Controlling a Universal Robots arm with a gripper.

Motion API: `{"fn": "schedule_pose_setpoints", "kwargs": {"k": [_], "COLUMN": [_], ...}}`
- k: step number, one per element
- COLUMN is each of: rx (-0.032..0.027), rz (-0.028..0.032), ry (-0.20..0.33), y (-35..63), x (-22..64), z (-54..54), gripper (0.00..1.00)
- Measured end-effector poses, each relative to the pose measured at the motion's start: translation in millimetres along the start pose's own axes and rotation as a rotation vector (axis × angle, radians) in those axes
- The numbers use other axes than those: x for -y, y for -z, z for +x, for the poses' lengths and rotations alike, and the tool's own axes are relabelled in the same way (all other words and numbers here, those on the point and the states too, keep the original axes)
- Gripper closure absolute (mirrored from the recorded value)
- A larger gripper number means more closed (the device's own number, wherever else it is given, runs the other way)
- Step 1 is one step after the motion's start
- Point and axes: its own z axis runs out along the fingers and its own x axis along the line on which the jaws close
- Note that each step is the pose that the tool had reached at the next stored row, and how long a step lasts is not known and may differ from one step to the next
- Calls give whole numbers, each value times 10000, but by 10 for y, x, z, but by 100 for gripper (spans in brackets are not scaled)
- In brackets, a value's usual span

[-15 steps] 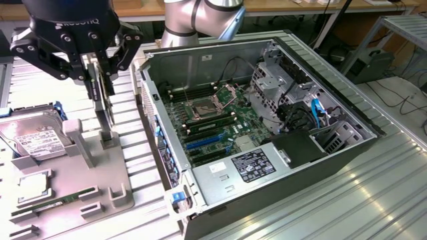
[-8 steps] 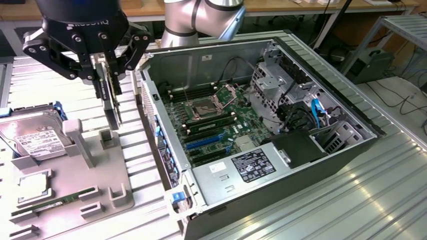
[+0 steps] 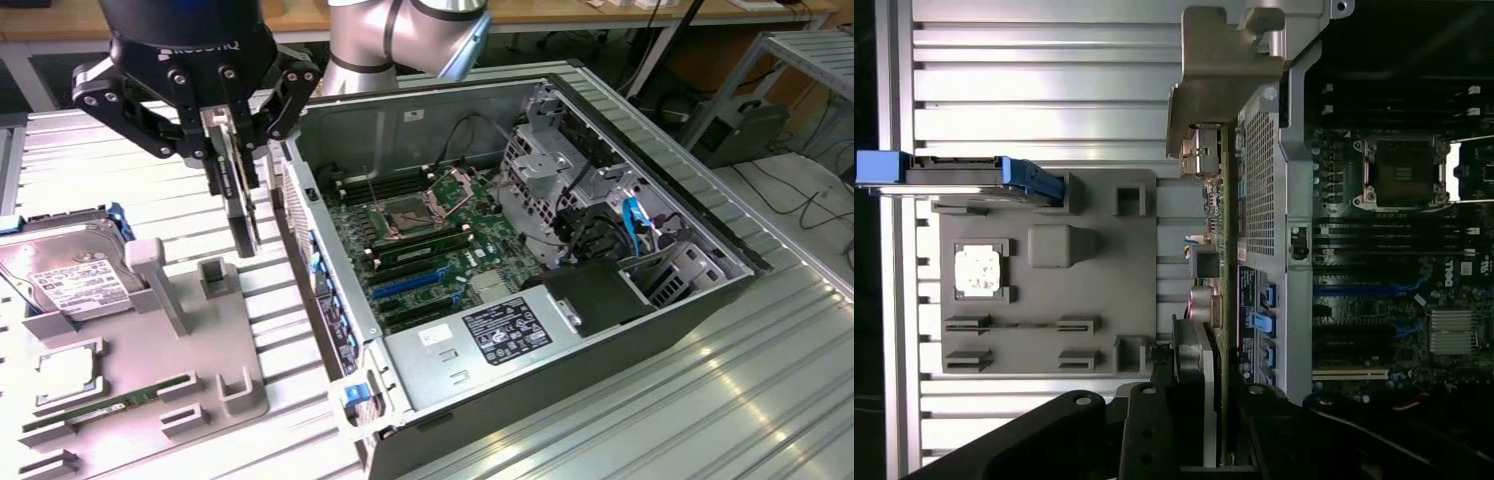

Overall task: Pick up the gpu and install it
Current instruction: 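Pick up the gpu and move the gpu toward the slot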

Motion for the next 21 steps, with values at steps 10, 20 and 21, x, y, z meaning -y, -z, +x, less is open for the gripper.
{"fn": "schedule_pose_setpoints", "kwargs": {"k": [10,20,21], "rx": [10,3,1], "rz": [0,-3,-5], "ry": [2,157,200], "y": [-16,-36,-37], "x": [0,0,0], "z": [-133,-341,-371], "gripper": [72,72,72]}}
